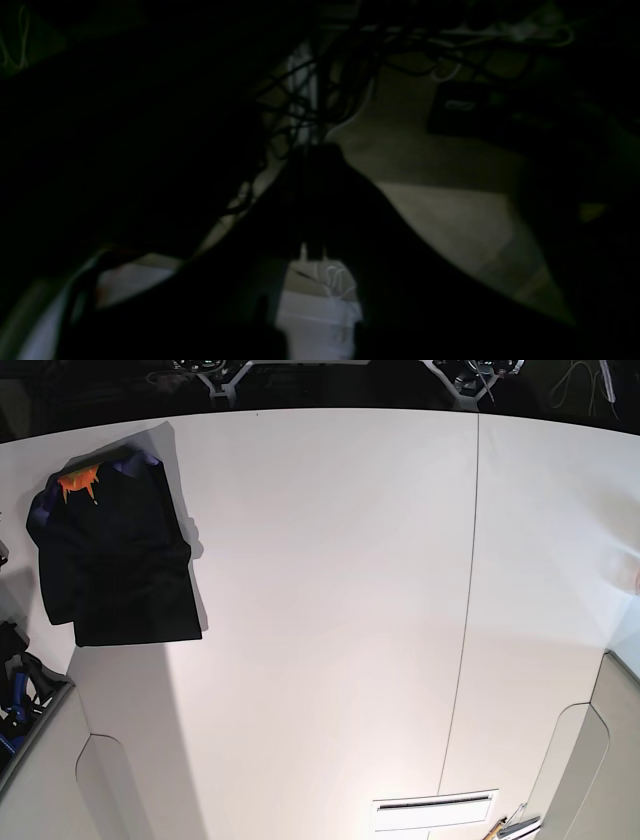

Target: Fold the T-shirt properly

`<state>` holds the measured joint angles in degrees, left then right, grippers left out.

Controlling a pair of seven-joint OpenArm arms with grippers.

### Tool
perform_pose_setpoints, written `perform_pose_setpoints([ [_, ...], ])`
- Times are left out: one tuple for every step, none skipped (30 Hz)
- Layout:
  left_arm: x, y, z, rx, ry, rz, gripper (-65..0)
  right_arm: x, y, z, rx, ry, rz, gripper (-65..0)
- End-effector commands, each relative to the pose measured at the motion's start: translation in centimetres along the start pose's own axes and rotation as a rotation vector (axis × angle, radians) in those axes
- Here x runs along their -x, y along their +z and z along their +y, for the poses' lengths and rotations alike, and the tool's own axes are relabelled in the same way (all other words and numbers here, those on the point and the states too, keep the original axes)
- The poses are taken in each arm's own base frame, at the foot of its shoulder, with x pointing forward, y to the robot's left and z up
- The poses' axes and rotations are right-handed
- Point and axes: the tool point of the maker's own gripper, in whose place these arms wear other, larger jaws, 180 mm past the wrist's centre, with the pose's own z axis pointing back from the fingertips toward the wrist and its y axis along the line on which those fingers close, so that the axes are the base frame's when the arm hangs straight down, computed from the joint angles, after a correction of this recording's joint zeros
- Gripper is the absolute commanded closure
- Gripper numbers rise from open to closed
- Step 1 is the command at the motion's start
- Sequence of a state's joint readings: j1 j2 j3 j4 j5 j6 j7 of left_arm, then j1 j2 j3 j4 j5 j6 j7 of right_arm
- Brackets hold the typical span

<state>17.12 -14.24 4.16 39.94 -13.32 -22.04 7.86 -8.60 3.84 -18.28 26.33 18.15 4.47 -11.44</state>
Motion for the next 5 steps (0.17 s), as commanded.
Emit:
perform_pose_setpoints([
  [0.3,0.1,0.0,-0.001,-0.006,0.001,0.0,-0.6,0.0,0.2,0.006,-0.005,-0.014,0.0],
  [0.2,0.0,-0.1,0.001,-0.01,0.0,0.0,-0.7,-0.1,0.7,0.0,-0.007,-0.016,0.0],
  [0.2,0.0,-0.3,0.003,-0.013,0.001,0.0,-0.9,-0.1,1.1,-0.002,-0.009,-0.019,0.0],
  [0.2,0.0,-0.3,0.003,-0.015,0.001,0.0,-0.9,-0.2,1.6,-0.009,-0.011,-0.021,0.0],
  [0.2,-0.1,-0.4,0.004,-0.017,0.002,0.0,-1.0,-0.2,1.9,-0.013,-0.012,-0.022,0.0],
])
